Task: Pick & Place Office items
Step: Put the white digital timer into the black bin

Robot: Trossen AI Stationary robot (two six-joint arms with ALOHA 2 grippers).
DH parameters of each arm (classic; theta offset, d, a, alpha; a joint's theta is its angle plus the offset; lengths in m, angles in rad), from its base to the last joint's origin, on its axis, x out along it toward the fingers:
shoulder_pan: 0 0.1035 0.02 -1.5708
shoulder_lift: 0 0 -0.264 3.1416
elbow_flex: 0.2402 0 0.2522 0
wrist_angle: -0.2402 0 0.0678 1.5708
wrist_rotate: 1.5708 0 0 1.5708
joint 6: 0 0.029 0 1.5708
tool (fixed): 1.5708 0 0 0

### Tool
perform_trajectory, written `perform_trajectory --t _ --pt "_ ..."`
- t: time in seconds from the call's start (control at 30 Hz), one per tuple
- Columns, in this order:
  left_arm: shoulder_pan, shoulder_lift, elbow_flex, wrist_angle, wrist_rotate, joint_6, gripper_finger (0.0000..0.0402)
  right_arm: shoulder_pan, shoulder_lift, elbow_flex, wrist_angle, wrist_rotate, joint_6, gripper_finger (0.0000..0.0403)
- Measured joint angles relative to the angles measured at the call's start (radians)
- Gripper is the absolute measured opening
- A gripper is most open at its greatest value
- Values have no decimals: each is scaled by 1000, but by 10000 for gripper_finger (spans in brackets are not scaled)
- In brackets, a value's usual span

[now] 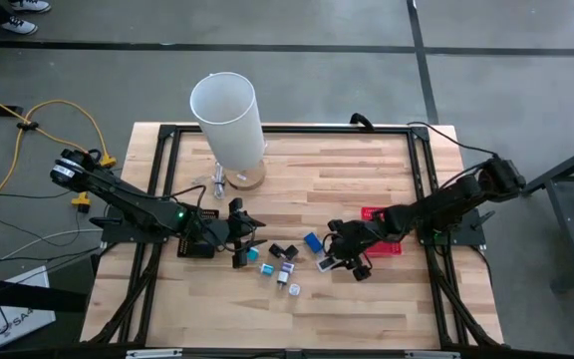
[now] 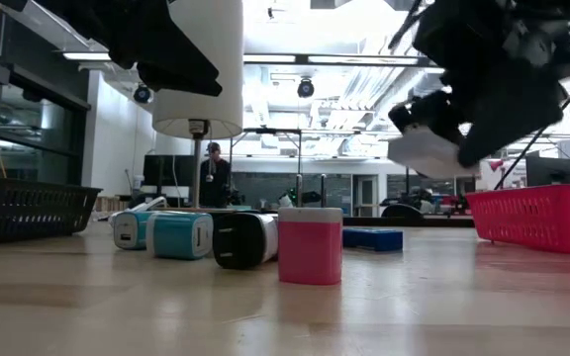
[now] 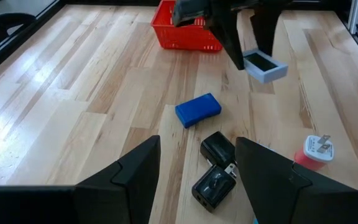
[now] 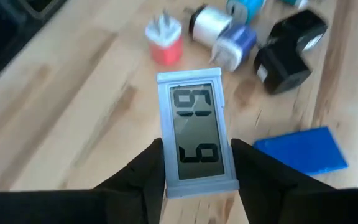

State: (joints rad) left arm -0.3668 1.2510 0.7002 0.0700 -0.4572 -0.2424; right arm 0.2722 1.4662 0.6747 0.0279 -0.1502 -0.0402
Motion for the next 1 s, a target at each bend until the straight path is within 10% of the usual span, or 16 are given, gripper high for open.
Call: perform_trajectory --t 1.0 --pt "0 0 0 8 0 0 203 -59 120 152 319 256 39 157"
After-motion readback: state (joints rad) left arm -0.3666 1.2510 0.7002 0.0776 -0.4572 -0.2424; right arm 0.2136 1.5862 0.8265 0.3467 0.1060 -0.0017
